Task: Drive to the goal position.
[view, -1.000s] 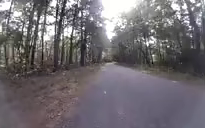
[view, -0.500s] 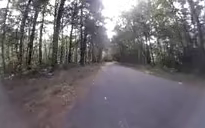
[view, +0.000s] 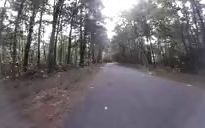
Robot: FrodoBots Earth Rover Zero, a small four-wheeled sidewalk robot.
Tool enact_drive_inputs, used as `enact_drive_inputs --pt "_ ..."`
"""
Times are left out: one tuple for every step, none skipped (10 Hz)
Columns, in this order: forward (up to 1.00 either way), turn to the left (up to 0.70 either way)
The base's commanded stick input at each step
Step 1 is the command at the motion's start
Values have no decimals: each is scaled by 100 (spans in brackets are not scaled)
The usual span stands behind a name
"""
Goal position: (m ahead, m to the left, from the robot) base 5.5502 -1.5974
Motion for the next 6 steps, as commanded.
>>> enact_drive_inputs --pt "70 0" --pt "70 0" --pt "70 0" --pt "70 -1" --pt "70 -21" --pt "70 -12"
